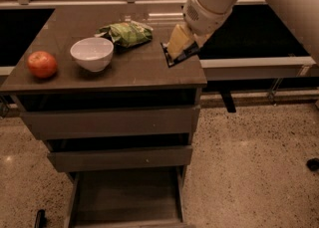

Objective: Pick rxbar blueberry from bottom drawer and place on counter

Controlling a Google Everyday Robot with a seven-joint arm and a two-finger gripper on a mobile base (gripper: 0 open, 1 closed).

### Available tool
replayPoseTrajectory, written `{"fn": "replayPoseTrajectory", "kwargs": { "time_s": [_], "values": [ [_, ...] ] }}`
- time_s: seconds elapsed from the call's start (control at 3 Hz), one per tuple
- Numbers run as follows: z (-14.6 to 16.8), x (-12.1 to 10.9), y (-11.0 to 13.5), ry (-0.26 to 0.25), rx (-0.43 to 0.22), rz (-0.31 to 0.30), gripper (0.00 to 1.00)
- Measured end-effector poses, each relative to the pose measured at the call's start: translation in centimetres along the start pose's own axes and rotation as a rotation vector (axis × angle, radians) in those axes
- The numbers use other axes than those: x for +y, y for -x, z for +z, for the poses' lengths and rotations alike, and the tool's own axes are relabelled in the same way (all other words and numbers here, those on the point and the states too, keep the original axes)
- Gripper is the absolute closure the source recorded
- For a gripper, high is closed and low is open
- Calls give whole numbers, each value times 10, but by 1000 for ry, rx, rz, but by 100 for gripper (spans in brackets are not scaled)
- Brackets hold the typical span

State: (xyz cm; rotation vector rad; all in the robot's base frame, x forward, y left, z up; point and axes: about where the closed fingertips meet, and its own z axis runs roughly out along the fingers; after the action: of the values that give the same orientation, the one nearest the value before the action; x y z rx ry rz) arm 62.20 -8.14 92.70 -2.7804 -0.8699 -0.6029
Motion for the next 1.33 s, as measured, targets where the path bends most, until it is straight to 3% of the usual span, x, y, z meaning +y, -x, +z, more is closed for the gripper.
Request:
{"fn": "replayPoseTrajectory", "kwargs": {
  "time_s": [0.33,0.67,1.0,1.33],
  "values": [
    [6,8,-39,1,84,-21,100],
    [27,12,-60,-19,126,-16,100],
    [54,15,-61,-55,106,6,87],
    [74,13,-57,-145,73,14,64]
  ]
}}
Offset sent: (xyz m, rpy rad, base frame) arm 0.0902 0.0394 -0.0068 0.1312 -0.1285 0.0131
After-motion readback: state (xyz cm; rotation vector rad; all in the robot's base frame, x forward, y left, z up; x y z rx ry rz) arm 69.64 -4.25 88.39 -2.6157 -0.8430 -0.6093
